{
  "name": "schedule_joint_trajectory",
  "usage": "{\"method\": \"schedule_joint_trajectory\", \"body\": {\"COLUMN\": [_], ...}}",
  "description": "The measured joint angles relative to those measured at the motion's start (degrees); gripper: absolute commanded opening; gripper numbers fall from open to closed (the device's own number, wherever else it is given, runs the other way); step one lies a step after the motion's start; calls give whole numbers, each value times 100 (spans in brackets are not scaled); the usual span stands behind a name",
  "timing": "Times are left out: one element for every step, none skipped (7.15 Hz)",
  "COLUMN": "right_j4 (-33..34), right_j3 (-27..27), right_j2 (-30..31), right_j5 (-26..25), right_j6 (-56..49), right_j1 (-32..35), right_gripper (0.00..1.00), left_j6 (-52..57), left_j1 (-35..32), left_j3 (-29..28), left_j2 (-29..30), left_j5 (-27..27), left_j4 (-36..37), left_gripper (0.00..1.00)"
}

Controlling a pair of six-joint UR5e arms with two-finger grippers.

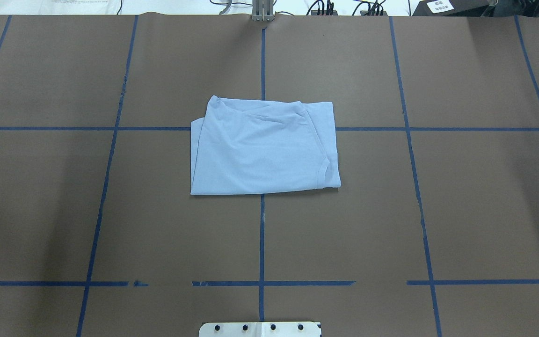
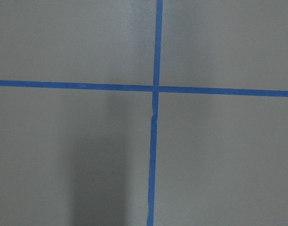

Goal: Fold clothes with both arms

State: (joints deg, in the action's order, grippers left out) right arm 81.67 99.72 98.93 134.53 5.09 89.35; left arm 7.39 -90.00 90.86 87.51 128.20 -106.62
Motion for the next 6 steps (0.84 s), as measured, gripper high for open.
{"method": "schedule_joint_trajectory", "body": {"right_j4": [0, -1, -3, -9, -15, -18], "right_j3": [3, 3, 3, 3, 3, 3], "right_j2": [24, 36, 43, 44, 44, 44], "right_j5": [-4, -4, 2, 7, 14, 27], "right_j6": [2, 6, 8, 9, 11, 15], "right_j1": [-21, -27, -29, -31, -31, -31], "right_gripper": [100, 100, 100, 100, 100, 100], "left_j6": [-101, -282, -385, -428, -442, -447], "left_j1": [0, 0, 0, 0, 0, 0], "left_j3": [-11, -19, -29, -37, -39, -41], "left_j2": [-3, -8, -12, -12, -9, -7], "left_j5": [-1, 1, 1, -1, 1, 0], "left_j4": [23, 39, 41, 39, 37, 36], "left_gripper": [100, 100, 100, 100, 100, 100]}}
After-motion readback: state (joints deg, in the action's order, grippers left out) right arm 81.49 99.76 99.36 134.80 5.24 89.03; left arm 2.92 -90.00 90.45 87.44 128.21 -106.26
